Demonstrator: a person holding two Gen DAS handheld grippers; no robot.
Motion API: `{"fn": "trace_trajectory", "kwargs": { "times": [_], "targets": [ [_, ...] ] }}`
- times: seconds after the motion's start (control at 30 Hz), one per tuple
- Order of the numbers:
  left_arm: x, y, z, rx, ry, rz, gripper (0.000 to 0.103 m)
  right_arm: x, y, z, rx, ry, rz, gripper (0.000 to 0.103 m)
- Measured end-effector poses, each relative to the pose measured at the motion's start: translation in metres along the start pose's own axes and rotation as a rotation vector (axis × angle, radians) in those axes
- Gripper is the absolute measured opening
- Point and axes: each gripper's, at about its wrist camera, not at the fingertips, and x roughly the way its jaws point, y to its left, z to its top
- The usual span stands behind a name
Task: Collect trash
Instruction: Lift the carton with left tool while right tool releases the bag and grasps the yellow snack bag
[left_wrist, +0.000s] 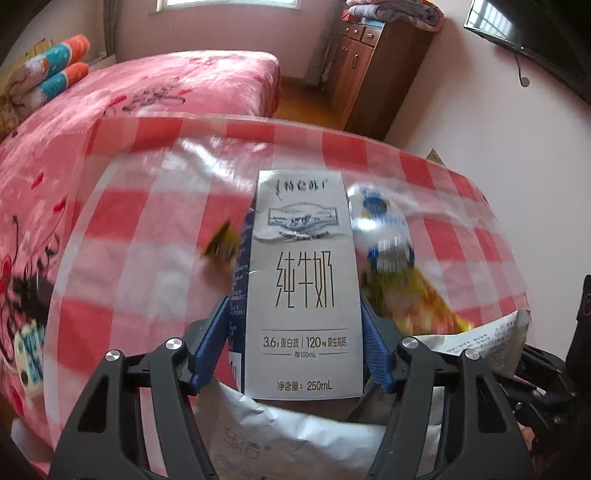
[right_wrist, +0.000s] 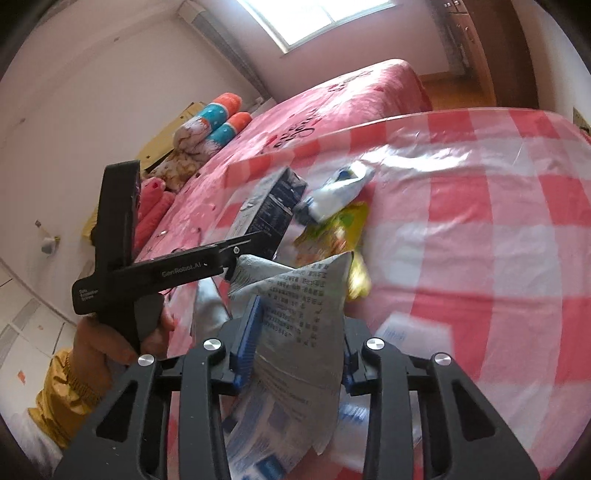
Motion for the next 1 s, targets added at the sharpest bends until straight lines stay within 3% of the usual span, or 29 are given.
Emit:
{"fn": "trace_trajectory", "kwargs": {
  "times": [0.37, 0.43, 0.53, 0.7, 1.0],
  "targets": [
    [-0.042, 0.011, -0.079, -0.031, 0.031, -0.055, 0.067, -0.022, 0.033, -0.061, -0.02, 0.068, 0.054, 0.037],
    [-0.049, 0.011, -0.088, -0.039, 0.029, -0.077, 0.067, -0.027, 0.034, -0.065, -0.025, 0.074, 0.035, 0.041],
    [-0.061, 0.011, -0.095, -0.044, -0.008, -0.094, 0.067, -0.033, 0.032, -0.06, -0.03, 0.063, -0.04, 0.061],
    [-0.077, 0.015, -0.105, -0.057, -0.062, -0.115, 0.067, -0.049, 0.033, -0.042, -0.043, -0.033, -0.113, 0.08],
    [-0.096, 0.03, -0.108, -0.106, -0.132, -0.169, 0.067, 0.003, 0.026, 0.013, -0.101, -0.006, -0.233, 0.081]
  ]
}}
